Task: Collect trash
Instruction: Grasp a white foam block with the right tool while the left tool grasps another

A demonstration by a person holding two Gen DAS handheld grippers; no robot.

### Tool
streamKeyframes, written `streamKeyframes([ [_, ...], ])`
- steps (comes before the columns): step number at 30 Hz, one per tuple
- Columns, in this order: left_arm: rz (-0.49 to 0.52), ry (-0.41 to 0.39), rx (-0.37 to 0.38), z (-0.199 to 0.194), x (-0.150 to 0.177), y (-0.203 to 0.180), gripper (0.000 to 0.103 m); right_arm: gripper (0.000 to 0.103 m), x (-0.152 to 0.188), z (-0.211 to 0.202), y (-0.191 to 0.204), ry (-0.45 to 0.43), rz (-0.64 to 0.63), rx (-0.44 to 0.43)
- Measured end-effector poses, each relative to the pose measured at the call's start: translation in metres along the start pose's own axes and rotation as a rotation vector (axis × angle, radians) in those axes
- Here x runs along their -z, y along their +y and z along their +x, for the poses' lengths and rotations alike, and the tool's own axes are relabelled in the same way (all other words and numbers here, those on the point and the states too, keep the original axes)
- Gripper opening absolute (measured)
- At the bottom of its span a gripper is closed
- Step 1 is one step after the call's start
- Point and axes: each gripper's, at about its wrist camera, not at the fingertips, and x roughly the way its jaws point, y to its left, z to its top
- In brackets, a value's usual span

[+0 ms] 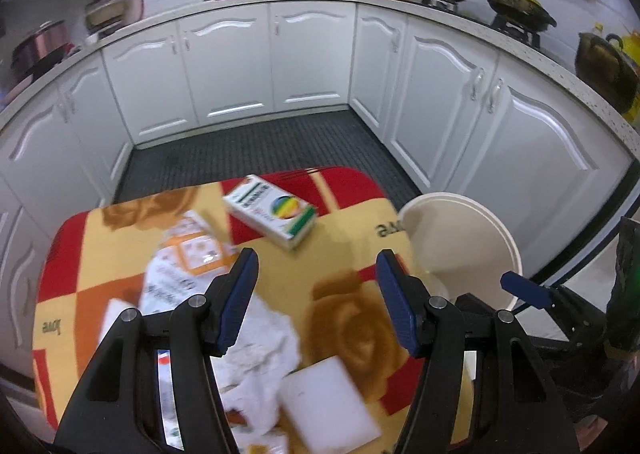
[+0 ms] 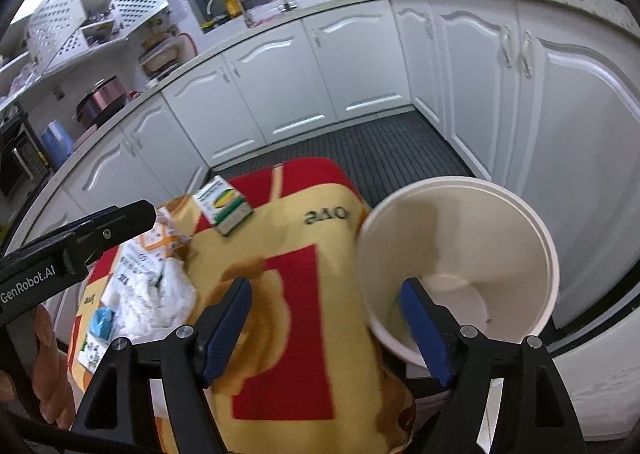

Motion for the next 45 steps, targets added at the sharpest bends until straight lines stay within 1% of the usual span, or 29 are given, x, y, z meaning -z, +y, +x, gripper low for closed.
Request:
streamKeyframes([
  [4,-0.034,-0.005,-0.017,-0.013,0.007,0.029,0.060,0.075,0.000,0.001,0.019,0.008,-0.027,-0.022],
  [11,-0.123,0.009,-0.011,-0.030,0.022,0.089,0.060,0.076,0.002,0.005,0.051,0.026,-0.078,-0.067],
  [14,-0.156,0.020,-0.019,-0.034,0.028,0.113,0.060,0.078,0.003,0.008,0.064,0.039,-0.097,-0.086],
  [20,-0.210,0.049,-0.027,-0.034,0.041,0.153,0.060,0.078,0.007,0.016,0.088,0.067,-0.142,-0.115],
  [24,-0.245,0.097,-0.025,-0.023,0.052,0.178,0.060,0.079,0.012,0.025,0.099,0.099,-0.159,-0.130],
  [29,-0.251,0.169,-0.039,0.003,0.064,0.193,0.060,0.079,0.023,0.036,0.105,0.161,-0.163,-0.135],
  [34,-0.278,0.211,-0.042,0.029,0.072,0.205,0.060,0.079,0.039,0.046,0.108,0.212,-0.189,-0.115],
  [38,-0.295,0.244,-0.044,0.047,0.077,0.213,0.060,0.079,0.050,0.056,0.110,0.261,-0.196,-0.126],
  [43,-0.269,0.280,-0.043,0.062,0.082,0.212,0.060,0.079,0.063,0.066,0.114,0.311,-0.207,-0.155],
  [45,-0.259,0.287,-0.056,0.066,0.082,0.211,0.060,0.079,0.063,0.069,0.114,0.304,-0.206,-0.150],
])
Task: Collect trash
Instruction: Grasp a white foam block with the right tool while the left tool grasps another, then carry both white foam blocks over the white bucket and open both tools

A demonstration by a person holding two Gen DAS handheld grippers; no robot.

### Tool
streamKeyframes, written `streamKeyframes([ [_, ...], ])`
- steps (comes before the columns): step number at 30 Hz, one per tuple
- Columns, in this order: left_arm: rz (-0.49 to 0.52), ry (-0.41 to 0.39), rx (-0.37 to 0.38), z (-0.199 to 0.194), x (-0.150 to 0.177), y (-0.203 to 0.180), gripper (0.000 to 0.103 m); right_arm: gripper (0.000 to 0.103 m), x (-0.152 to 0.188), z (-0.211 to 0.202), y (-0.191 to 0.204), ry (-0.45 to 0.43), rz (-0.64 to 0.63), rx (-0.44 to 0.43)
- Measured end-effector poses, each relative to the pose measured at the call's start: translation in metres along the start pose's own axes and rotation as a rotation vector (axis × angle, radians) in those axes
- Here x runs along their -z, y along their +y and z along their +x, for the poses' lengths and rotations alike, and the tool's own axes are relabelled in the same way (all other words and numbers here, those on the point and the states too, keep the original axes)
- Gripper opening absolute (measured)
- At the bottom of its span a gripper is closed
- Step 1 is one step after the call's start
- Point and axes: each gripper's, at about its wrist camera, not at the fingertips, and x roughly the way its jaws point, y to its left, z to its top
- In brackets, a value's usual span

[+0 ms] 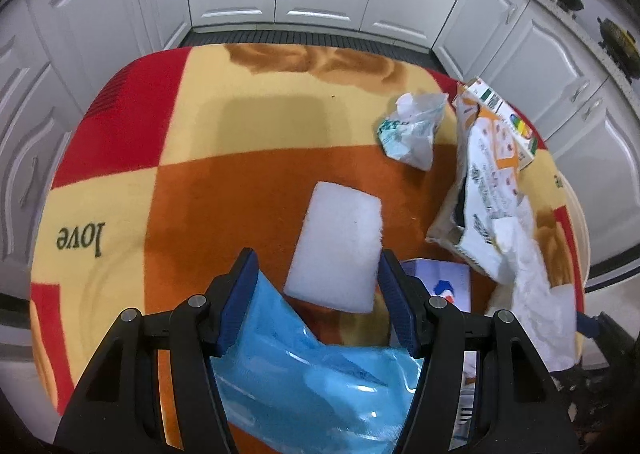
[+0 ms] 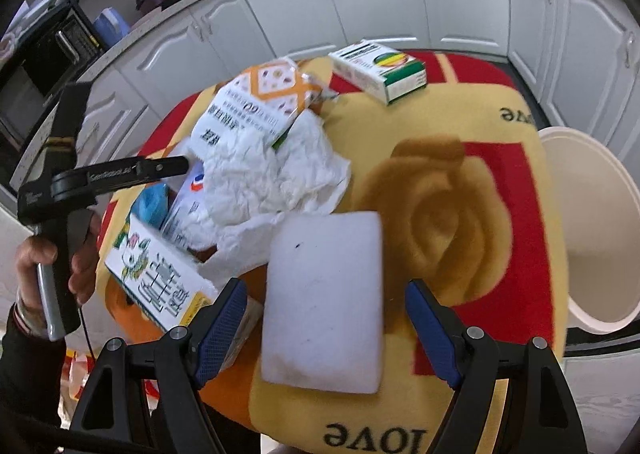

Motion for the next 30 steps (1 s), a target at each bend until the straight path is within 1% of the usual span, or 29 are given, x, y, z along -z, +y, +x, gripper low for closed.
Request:
streamKeyframes([
  [2,-0.002,-0.001,0.005,0.002,-0.001,0.001,0.060,0.079,-0.001,0.002,-0.005,-0.001,0.018,-0.006],
  [3,-0.005,-0.003,0.014,0.003,-0.002,0.001,0.060,0.075,-0.001,0.002,-0.007,0.001,0.024,-0.012],
  [4,-0.006,-0.002,0.018,0.004,-0.002,0.001,0.059,0.067,-0.001,0.003,-0.009,0.003,0.029,-0.019],
  [5,-0.003,0.000,0.018,0.006,-0.003,0.001,0.058,0.063,-0.002,0.005,-0.010,0.008,0.028,-0.014],
  [6,0.002,-0.001,0.016,0.007,-0.003,0.000,0.046,0.060,-0.001,0.007,-0.010,0.013,0.025,-0.021],
  [7,0.009,0.005,0.024,0.008,-0.002,-0.002,0.038,0.058,-0.001,0.007,-0.010,0.012,0.023,-0.030],
  [10,0.036,-0.015,0.002,0.002,-0.001,-0.008,0.037,0.055,0.000,0.007,-0.004,-0.004,-0.004,-0.016],
  [13,0.056,-0.056,-0.007,-0.015,-0.001,-0.012,0.037,0.055,0.000,-0.002,-0.003,-0.028,-0.008,-0.022],
  [19,0.046,-0.124,0.024,-0.057,-0.005,-0.016,0.037,0.055,-0.007,-0.031,-0.005,-0.104,-0.005,-0.010],
  [23,0.054,-0.171,0.038,-0.080,-0.009,-0.027,0.037,0.055,-0.010,-0.047,-0.007,-0.135,-0.009,0.006],
  [29,0.089,-0.198,0.059,-0.101,-0.004,-0.049,0.037,0.055,-0.005,-0.063,-0.014,-0.157,-0.007,0.028],
  [30,0.097,-0.198,0.065,-0.103,-0.003,-0.054,0.037,0.055,-0.003,-0.068,-0.015,-0.172,-0.015,0.057],
])
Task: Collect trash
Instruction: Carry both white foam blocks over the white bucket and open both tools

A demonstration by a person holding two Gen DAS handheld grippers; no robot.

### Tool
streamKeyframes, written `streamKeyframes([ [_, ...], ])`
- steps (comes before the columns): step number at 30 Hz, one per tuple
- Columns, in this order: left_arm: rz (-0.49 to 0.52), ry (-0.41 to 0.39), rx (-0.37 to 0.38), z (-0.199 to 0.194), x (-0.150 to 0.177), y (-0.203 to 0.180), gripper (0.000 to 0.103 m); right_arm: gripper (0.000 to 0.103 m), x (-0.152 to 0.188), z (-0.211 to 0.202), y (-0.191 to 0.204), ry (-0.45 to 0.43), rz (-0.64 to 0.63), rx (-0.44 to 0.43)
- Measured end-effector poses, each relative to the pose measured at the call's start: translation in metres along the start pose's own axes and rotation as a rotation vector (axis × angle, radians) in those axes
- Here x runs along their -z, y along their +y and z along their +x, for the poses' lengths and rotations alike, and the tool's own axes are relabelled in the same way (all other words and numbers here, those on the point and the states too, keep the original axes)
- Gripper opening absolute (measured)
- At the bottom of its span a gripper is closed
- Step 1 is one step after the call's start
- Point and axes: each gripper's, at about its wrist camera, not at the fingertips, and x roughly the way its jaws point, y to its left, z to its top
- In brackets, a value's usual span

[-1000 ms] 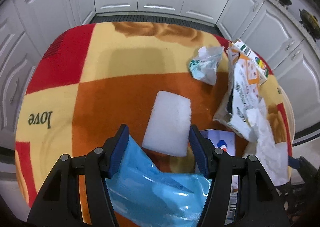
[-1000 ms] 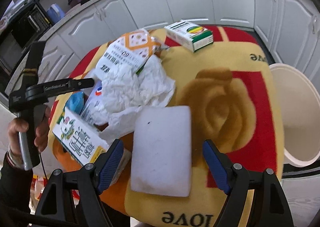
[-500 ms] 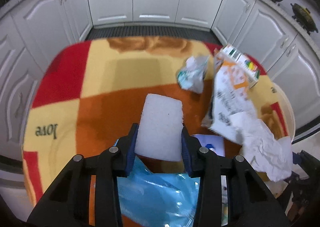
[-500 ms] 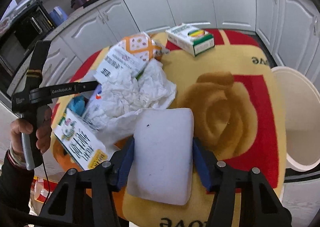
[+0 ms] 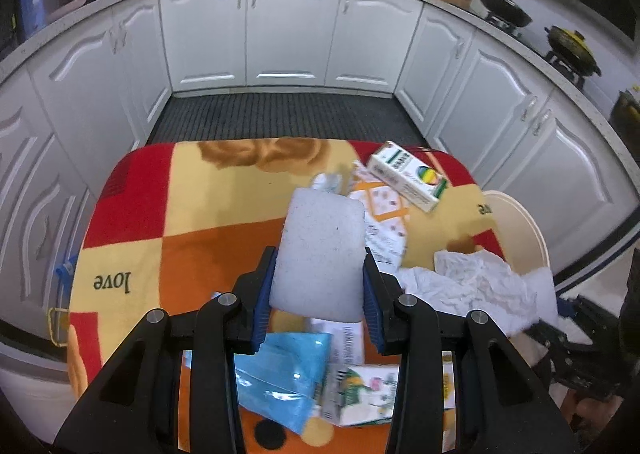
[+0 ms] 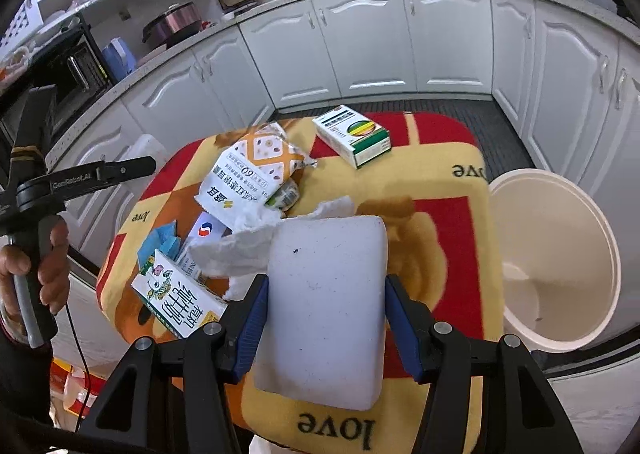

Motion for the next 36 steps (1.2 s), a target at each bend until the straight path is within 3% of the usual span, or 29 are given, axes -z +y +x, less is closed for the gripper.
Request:
streamKeyframes([
  [3,0.021,-0.003,0.013,-0.003,0.000,-0.012,0.037,0.055,0.002,-0.005,0.001,-0.022,-0.079,0.141],
  [6,0.033,0.001,0.028,-0.004,0.001,-0.022,0.037,0.055,0.003,-0.009,-0.014,-0.005,-0.022,0.079],
  [7,0.038,0.002,0.031,-0.004,0.001,-0.024,0.037,0.055,0.003,-0.011,-0.015,-0.009,-0.029,0.094],
  [9,0.047,0.002,0.034,-0.003,0.001,-0.029,0.037,0.055,0.006,-0.012,-0.007,-0.029,-0.121,0.225],
  [10,0.049,0.002,0.035,-0.004,0.001,-0.030,0.037,0.055,0.006,-0.014,-0.007,-0.031,-0.134,0.231],
  [12,0.052,0.003,0.041,-0.004,0.000,-0.034,0.037,0.055,0.003,-0.020,-0.021,-0.017,-0.029,0.046],
  [13,0.053,0.003,0.044,-0.004,0.000,-0.036,0.037,0.055,0.002,-0.021,-0.025,-0.015,0.004,0.001],
  [16,0.057,0.008,0.059,-0.004,0.001,-0.042,0.037,0.055,0.001,-0.022,-0.027,-0.032,-0.024,0.088],
  [18,0.066,0.010,0.066,-0.005,0.002,-0.047,0.037,0.055,0.002,-0.024,-0.033,-0.029,0.005,0.058],
  [26,0.079,0.032,0.113,0.001,0.006,-0.080,0.037,0.055,0.002,-0.027,-0.052,-0.047,0.048,0.087],
  [36,0.178,0.074,0.195,0.012,0.009,-0.163,0.037,0.056,0.002,-0.035,-0.096,-0.064,0.118,0.145],
])
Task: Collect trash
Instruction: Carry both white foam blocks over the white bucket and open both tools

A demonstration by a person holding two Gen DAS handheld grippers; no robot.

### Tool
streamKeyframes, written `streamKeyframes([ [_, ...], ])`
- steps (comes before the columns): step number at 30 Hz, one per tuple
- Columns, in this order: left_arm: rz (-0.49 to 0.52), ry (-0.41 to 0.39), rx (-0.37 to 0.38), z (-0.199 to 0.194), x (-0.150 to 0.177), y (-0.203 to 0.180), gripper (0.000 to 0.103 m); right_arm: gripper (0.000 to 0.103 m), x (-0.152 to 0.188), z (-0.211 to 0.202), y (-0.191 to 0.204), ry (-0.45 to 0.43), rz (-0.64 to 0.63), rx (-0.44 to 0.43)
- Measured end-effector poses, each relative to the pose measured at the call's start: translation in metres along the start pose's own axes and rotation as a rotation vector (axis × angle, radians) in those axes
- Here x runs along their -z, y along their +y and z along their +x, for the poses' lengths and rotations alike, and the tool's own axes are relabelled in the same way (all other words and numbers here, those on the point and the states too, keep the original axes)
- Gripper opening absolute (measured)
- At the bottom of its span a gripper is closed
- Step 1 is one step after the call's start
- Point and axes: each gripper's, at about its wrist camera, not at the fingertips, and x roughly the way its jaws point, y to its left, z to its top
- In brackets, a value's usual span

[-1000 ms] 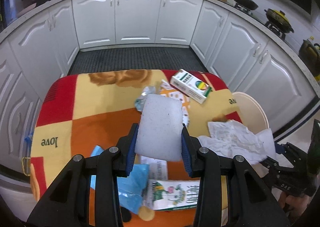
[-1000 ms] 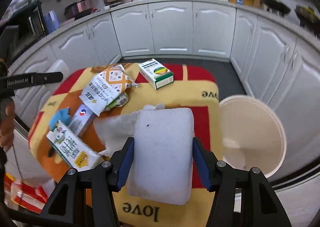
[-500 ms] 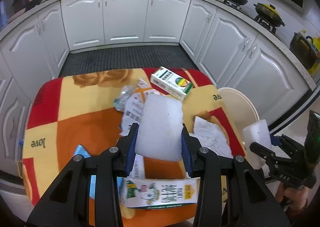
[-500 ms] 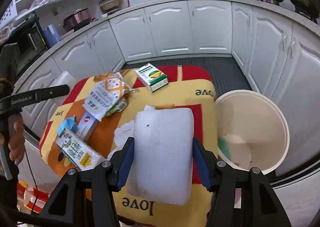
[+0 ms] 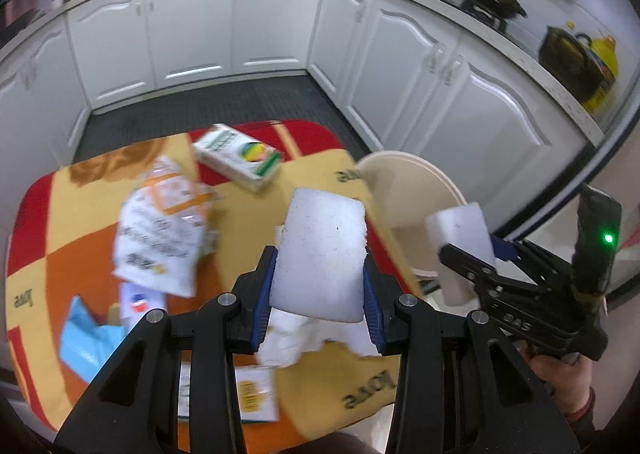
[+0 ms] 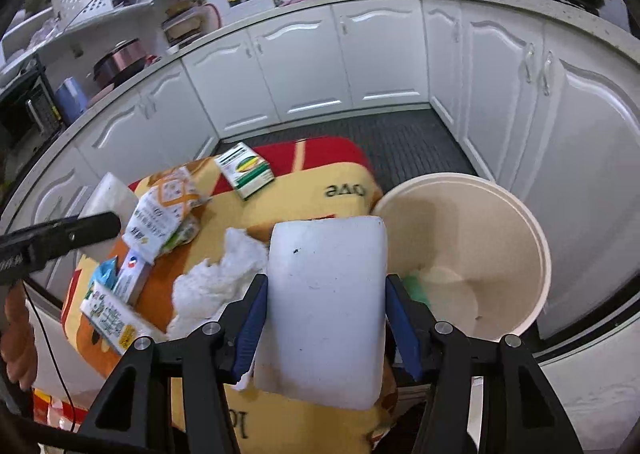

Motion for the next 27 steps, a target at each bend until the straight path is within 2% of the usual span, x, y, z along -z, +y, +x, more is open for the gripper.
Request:
streamKeyframes([
  [10,0.076,0.031,0.051,0.043,-0.020,-0.071,0.037,0.056,-0.007,-0.002,-0.059,-0.020,0.067,0.085],
  [13,0.097,0.041,0.045,0.061,-0.026,-0.085,0.037,0.056,-0.008,0.000,-0.074,-0.019,0.083,0.106],
  [27,0.082,0.113,0.055,0.123,-0.045,-0.107,0.038,0.057,-0.017,0.022,-0.120,-0.008,0.155,0.143],
])
